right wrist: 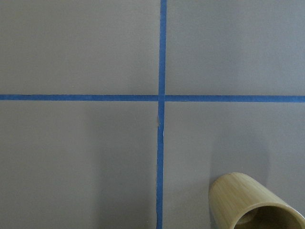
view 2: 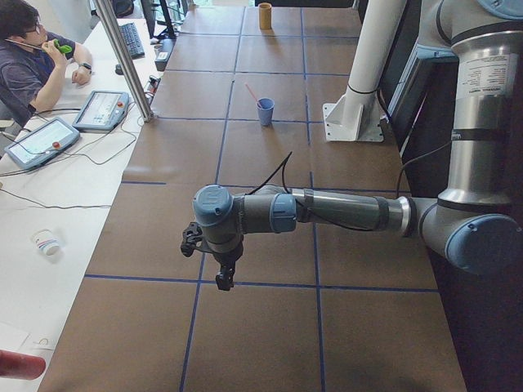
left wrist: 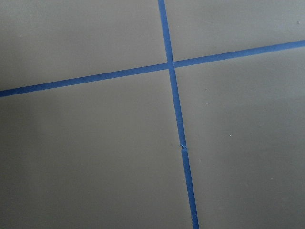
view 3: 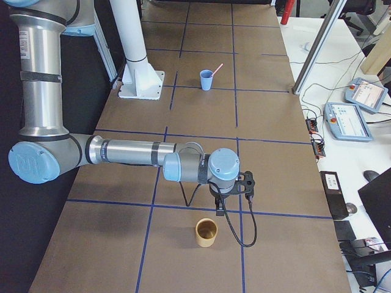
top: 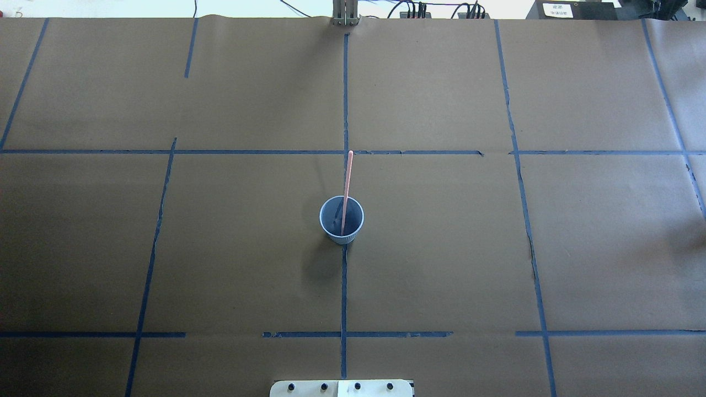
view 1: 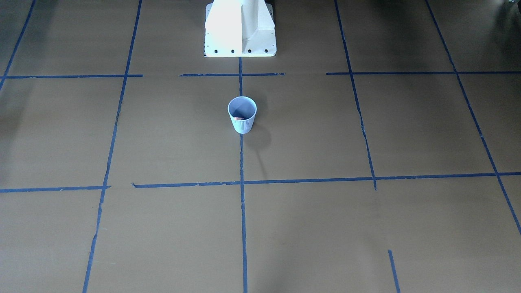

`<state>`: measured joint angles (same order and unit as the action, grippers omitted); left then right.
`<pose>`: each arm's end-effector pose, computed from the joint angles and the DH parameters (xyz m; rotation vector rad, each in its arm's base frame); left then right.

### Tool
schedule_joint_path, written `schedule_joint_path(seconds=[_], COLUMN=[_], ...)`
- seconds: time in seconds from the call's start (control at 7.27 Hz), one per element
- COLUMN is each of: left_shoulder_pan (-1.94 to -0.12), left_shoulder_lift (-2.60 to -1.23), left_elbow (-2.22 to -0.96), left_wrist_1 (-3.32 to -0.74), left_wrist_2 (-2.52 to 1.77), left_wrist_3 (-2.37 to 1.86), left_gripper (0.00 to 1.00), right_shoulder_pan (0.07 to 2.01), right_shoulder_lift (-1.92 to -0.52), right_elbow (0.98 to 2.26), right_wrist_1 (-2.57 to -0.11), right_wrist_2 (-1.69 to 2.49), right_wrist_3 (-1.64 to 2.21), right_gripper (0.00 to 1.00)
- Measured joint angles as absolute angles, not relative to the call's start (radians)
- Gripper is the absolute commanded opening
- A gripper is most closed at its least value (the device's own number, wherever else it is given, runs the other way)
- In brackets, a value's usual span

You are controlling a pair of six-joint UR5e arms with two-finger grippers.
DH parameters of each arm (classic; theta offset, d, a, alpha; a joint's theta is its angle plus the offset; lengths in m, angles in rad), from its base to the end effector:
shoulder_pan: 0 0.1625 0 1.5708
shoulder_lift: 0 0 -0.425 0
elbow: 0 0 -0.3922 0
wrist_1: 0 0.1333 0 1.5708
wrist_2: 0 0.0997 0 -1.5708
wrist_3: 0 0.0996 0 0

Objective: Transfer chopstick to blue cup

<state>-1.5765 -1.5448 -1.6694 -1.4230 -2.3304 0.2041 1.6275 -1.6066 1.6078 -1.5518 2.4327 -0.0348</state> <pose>-0.0674 -0.4737 0.6384 0.0084 0.7634 0.1601 0.0847 -0.4739 0.6496 0.0583 -0.8601 0.0118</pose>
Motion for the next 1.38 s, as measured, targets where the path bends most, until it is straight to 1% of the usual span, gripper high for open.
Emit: schedule_joint_path(seconds=[0.69, 1.1, 1.38], left_shoulder_pan=[-1.576, -1.575, -1.575], left_shoulder_lift=[-1.536, -1.539, -1.539], left_elbow=[-1.623, -1.57, -1.563], left_wrist_1=[-1.442, -1.503, -1.526], left_wrist_2=[-2.337, -2.364, -2.367], left_wrist_3=[0.207, 0.177, 0.152], left_gripper=[1.0, 1.0, 1.0], right_shoulder_pan=[1.628, 1.628, 1.628], right_shoulder_lift=[-1.598, -1.596, -1.594], right_elbow=[1.613, 1.615, 1.614], right_wrist_1=[-1.551, -1.551, -1.551], right_wrist_2=[2.433, 2.433, 2.432], right_wrist_3=[-0.029, -0.029, -0.029], right_gripper=[1.0, 1.0, 1.0])
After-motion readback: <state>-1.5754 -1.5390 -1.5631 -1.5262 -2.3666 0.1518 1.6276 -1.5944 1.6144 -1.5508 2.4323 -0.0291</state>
